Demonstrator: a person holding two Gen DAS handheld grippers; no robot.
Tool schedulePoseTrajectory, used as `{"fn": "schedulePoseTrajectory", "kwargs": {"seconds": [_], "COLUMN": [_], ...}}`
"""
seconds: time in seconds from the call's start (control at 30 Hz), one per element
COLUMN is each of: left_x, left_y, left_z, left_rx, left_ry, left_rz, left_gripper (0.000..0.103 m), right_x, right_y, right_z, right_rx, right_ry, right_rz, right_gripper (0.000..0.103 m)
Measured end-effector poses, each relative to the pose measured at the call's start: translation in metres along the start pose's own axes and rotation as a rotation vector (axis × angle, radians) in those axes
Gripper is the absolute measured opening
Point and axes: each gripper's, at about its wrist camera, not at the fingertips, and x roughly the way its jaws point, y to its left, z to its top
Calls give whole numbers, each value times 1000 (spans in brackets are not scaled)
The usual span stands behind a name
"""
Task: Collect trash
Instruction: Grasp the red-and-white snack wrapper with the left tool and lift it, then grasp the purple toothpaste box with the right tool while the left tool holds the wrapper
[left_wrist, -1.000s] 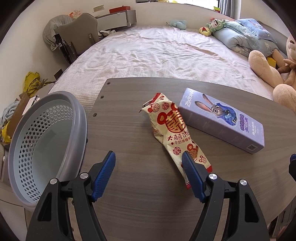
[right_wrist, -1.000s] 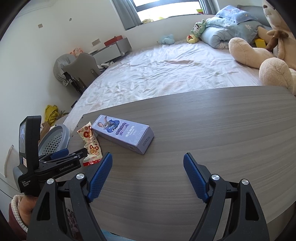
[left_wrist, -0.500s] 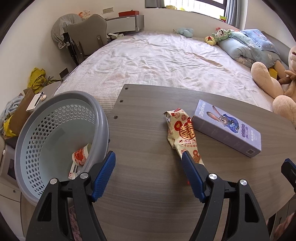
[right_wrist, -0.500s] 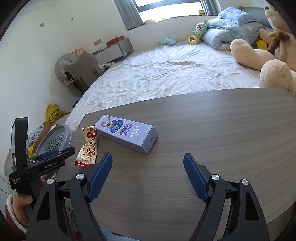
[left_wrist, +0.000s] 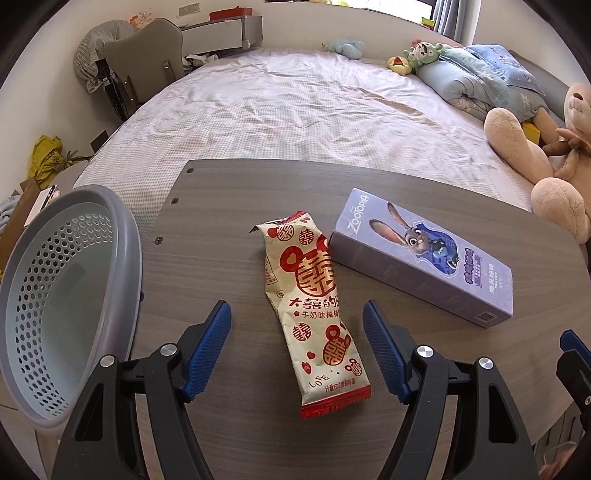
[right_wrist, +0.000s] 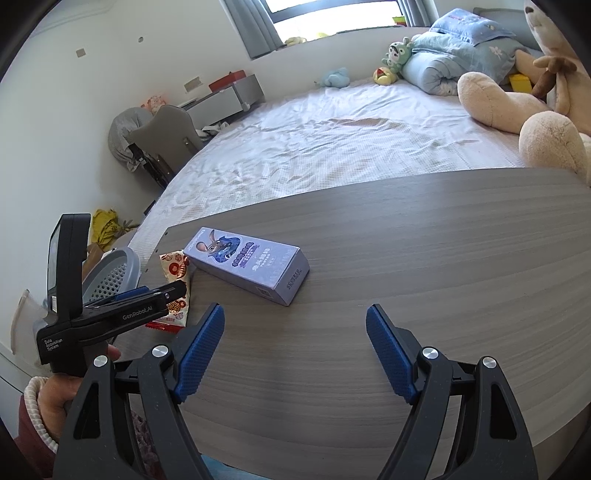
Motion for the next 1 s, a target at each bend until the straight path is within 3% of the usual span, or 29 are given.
{"fn": "schedulePoseTrajectory", "kwargs": {"seconds": [0.1, 0.27, 0.33, 0.67, 1.0], "left_x": [2, 5, 6, -13, -42], "left_y": [-1, -3, -3, 9, 33], "left_z": [0, 1, 0, -11, -12], "left_rx": [6, 16, 15, 5, -47], "left_ry": [2, 14, 21, 0, -44], "left_rz": [0, -25, -34, -48, -45], "left_gripper": [70, 43, 37, 36, 36], "right_x": [2, 5, 5, 15, 60], "right_y": [-2, -1, -1, 7, 35], "right_z": [0, 1, 1, 9, 37], "right_rx": [6, 3, 2, -60, -336], "right_ry": [4, 10, 10, 19, 101], "right_rz": [-1, -2, -2, -3, 50], "right_gripper": [78, 78, 78, 78, 82]}}
